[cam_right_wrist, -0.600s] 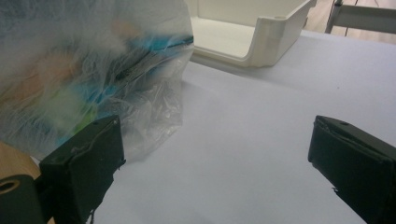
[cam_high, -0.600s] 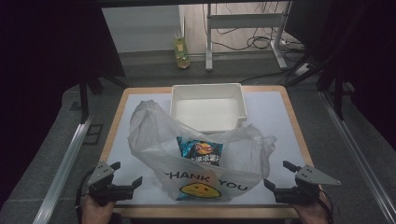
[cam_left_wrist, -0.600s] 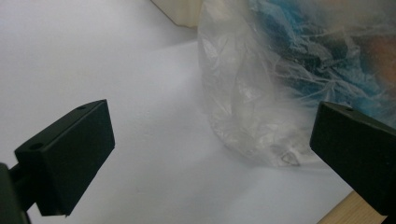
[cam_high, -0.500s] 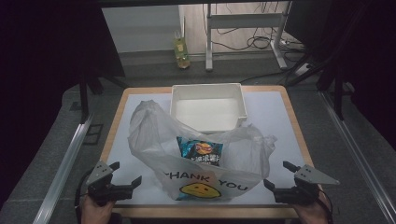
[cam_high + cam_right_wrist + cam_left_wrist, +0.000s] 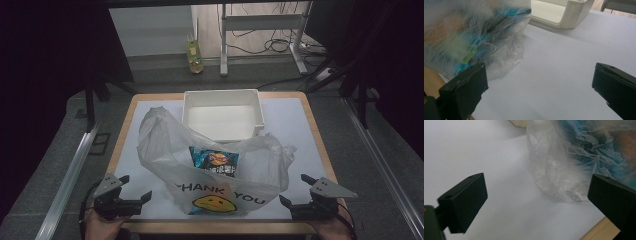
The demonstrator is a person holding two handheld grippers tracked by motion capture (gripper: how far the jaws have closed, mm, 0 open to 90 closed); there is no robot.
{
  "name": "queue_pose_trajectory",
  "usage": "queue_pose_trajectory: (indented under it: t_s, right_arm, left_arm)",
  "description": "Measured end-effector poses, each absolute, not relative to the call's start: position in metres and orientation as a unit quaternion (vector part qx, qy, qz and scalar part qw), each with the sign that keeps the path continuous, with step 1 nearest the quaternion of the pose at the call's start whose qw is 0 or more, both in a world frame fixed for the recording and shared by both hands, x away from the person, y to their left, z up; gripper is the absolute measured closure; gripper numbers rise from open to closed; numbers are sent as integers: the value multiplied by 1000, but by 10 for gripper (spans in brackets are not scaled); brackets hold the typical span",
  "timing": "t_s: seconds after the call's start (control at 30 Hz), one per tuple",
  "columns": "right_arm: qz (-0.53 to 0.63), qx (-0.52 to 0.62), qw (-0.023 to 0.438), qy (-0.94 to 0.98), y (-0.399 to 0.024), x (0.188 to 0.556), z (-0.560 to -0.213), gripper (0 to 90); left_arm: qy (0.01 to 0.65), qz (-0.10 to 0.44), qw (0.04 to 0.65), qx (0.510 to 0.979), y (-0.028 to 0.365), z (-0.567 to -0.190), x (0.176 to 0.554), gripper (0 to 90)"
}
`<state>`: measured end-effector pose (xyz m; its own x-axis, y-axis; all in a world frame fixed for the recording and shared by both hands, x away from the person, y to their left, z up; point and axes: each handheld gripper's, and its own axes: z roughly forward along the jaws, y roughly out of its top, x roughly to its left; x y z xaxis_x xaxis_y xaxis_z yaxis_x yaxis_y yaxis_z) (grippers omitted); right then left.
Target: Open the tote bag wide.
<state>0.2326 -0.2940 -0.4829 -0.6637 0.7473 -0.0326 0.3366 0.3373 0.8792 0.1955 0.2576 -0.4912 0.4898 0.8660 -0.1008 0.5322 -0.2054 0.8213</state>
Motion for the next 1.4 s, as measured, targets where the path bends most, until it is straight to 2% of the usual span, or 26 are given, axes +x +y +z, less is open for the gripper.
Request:
queue_pose_trajectory:
  t_s: [0.1,0.13,0.17,0.23,0.27,0.33,0.37,0.4,0.43,0.47,0.5,0.53,0.57,0.6,0.7,0.73,0.8,0.83,0.9,1.07,1.27,1.4]
  right_arm:
    - [458,348,217,789,-293,233,-483,21]
    - [459,352,218,786,-294,233,-481,89]
    - [459,352,218,786,-294,233,-481,89]
    - [466,357,212,781,-296,233,-478,176]
    - [467,357,209,782,-299,232,-475,262]
    - [463,356,204,785,-302,232,-474,341]
    - [463,356,204,785,-302,232,-474,341]
    - [457,356,200,790,-302,232,-475,424]
    - [457,356,200,790,-302,232,-475,424]
    - [451,353,190,797,-301,233,-474,479]
    - [451,353,190,797,-301,233,-474,479]
    - [450,349,184,801,-300,233,-474,519]
    - [446,345,178,806,-299,233,-473,551]
    - [441,338,176,813,-296,233,-471,627]
    - [448,328,182,812,-294,232,-468,679]
    - [451,325,179,812,-294,231,-466,720]
    - [465,309,177,811,-297,232,-462,847]
    - [468,301,178,811,-298,232,-462,886]
    - [469,301,175,812,-299,233,-460,889]
    - [478,308,167,806,-301,234,-457,890]
    - [484,304,168,803,-301,234,-447,889]
    - [494,300,155,801,-304,236,-442,889]
  left_arm:
    - [460,196,424,755,256,-490,194,63]
    - [457,191,428,756,255,-490,194,102]
    - [453,186,431,758,255,-489,193,102]
    - [447,182,437,759,255,-488,193,150]
    - [443,180,442,759,255,-487,192,208]
    - [438,179,452,756,256,-484,190,300]
    - [438,179,452,756,256,-484,190,336]
    - [437,178,455,755,257,-484,189,369]
    - [437,179,455,755,258,-483,189,369]
    - [440,181,456,752,260,-482,188,452]
    - [440,181,456,752,260,-482,188,489]
    - [442,179,459,750,261,-482,188,489]
    - [442,178,464,747,262,-482,188,538]
    - [441,174,474,742,265,-481,187,627]
    - [439,174,479,740,267,-480,186,750]
    - [439,172,481,740,268,-480,186,750]
    - [433,176,480,743,269,-479,185,847]
    - [433,176,480,743,269,-479,185,862]
    - [428,172,482,745,269,-478,185,892]
    - [418,169,481,752,266,-477,185,894]
    - [410,191,459,764,262,-476,185,893]
    - [418,164,485,751,267,-468,187,893]
